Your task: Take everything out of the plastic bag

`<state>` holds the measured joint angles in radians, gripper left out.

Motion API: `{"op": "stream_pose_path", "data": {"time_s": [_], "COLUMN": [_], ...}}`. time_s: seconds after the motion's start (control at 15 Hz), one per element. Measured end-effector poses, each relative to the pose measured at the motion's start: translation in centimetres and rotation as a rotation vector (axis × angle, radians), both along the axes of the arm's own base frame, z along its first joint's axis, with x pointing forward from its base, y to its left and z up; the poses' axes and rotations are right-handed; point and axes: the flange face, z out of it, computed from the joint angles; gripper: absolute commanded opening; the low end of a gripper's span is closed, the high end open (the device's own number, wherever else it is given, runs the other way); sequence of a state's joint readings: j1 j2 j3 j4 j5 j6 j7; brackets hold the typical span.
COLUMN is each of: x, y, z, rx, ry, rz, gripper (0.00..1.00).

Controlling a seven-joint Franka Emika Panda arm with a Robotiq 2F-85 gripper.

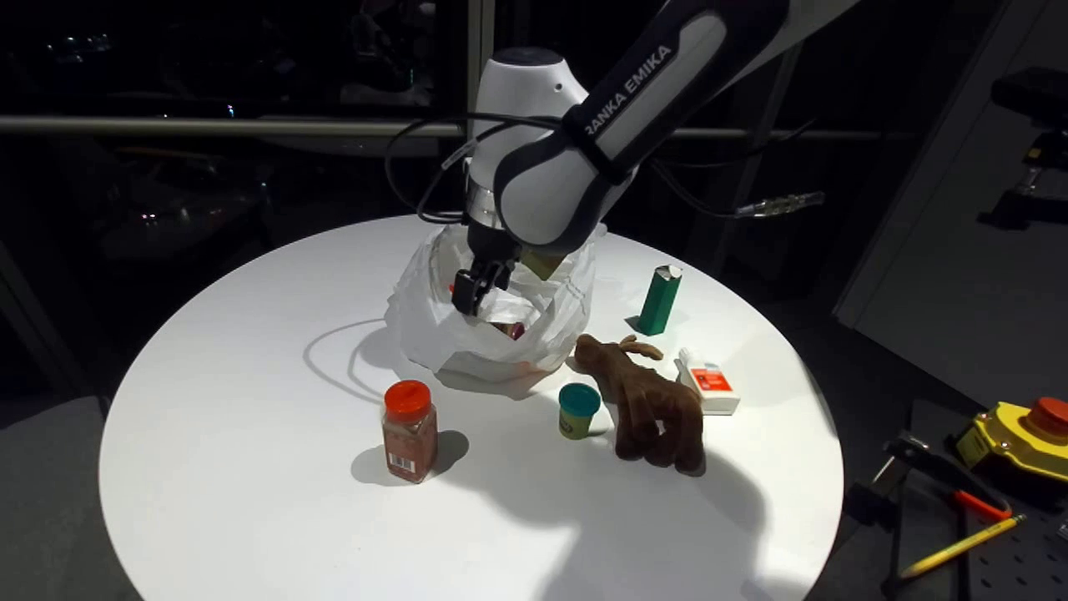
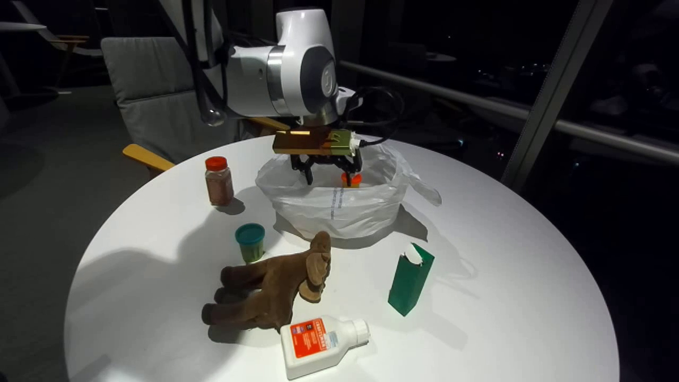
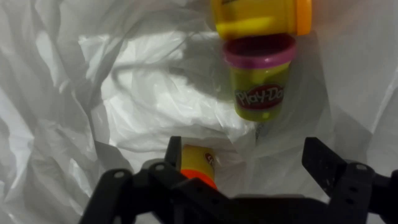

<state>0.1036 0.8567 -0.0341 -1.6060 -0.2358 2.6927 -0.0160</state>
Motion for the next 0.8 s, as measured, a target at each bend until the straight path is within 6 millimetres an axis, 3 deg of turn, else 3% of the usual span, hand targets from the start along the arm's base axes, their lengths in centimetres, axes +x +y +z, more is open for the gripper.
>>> {"op": "stream_pose_path", "data": {"time_s": [0.27, 0.73, 0.8], "x": [2.2, 5.2, 5.5], "y": [-0.2, -2.6, -2.8], "z": [-1.2, -2.1, -2.2], "rx": [0.019, 0.026, 0.028], "ry": [-0.033, -0.088, -0.093], "rz": [-0.027, -0.085, -0.090], "gripper": [1.00, 1.00, 0.80]}}
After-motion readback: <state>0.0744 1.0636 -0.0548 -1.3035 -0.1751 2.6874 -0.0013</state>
